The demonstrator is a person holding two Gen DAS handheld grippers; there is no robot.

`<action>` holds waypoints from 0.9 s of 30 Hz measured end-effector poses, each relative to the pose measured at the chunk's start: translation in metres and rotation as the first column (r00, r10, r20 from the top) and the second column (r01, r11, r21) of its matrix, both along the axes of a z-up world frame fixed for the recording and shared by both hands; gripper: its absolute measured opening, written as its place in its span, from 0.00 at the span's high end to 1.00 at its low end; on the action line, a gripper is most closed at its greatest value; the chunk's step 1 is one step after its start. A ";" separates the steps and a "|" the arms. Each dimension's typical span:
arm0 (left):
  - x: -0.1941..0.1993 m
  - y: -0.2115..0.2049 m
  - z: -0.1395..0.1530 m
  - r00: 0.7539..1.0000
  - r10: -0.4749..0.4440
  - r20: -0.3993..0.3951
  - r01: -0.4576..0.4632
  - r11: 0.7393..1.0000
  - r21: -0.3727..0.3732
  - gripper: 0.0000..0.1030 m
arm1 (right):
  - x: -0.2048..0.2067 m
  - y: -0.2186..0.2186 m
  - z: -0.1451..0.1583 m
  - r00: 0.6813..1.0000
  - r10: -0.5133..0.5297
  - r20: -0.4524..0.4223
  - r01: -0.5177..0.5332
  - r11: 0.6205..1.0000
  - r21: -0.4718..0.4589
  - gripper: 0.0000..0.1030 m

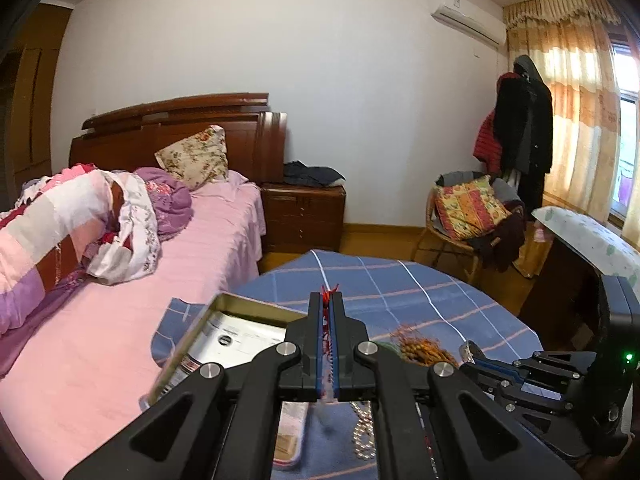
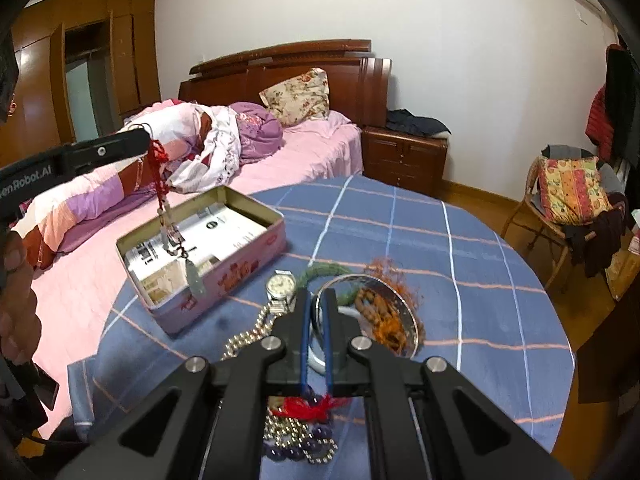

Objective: Organize jewelry
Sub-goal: 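Carry the pendant with the left tool while the right tool carries the bangle to the tin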

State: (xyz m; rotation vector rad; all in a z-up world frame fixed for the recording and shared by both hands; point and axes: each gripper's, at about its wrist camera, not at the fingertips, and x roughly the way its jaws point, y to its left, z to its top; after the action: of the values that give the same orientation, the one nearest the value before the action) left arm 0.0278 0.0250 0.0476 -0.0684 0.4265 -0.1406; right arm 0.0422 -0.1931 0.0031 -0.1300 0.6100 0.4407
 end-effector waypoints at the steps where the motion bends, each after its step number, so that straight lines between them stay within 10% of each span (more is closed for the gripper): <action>1: -0.001 0.003 0.003 1.000 0.006 0.008 -0.006 1.000 0.004 0.99 | 0.002 0.002 0.002 1.000 0.005 0.004 -0.005 1.000 0.003 0.92; 27: 0.019 0.048 0.000 0.992 0.124 0.014 -0.124 0.992 0.035 0.99 | 0.023 0.084 0.030 0.982 0.175 0.073 -0.178 0.983 0.036 0.92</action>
State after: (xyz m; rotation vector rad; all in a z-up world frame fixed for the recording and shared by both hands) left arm 0.0464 0.0734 0.0473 -0.0591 0.4119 -0.0109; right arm 0.0655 -0.1091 0.0329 -0.1588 0.5217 0.6183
